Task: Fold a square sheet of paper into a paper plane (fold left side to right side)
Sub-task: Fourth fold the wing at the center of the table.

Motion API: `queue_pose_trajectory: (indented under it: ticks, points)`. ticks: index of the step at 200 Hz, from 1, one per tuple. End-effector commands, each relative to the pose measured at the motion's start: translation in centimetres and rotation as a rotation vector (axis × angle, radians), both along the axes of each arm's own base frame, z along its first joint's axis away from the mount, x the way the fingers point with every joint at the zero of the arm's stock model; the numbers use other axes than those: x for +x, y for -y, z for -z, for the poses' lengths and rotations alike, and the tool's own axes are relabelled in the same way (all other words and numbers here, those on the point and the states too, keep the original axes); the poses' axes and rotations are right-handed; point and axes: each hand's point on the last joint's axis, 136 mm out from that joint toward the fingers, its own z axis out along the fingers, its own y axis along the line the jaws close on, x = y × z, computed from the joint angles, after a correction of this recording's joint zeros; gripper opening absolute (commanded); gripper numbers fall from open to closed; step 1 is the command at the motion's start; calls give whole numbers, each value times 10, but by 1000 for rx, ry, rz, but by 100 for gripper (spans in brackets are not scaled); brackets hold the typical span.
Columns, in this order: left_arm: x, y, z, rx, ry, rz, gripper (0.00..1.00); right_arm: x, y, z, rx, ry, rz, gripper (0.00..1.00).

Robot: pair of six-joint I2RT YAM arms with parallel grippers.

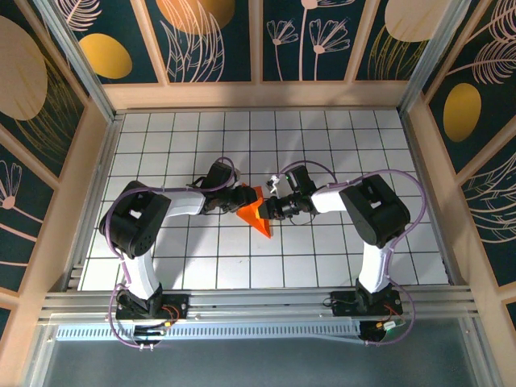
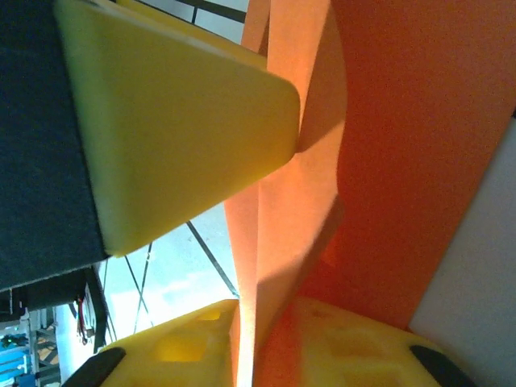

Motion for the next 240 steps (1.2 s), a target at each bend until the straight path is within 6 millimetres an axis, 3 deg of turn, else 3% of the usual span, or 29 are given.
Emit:
queue_pose_trajectory:
  ticks: [1, 9, 57, 139, 170, 240]
  points:
    - [-12, -19, 35, 124, -73, -10, 45, 1, -1, -17, 40, 33, -2, 28]
    - [-12, -19, 35, 127, -74, -11, 45, 10, 7, -21, 47, 39, 27, 31]
    - [-13, -19, 37, 125, -78, -11, 45, 14, 20, -29, 64, 48, 53, 44]
    - [-12, -18, 34, 116, -71, -12, 45, 27, 9, -22, 70, 20, 64, 44]
    - [-12, -18, 34, 115, -70, -14, 45, 29, 6, -18, 71, 10, 62, 36]
    - [-11, -18, 34, 115, -69, -16, 45, 29, 10, -9, 28, 8, 70, 3]
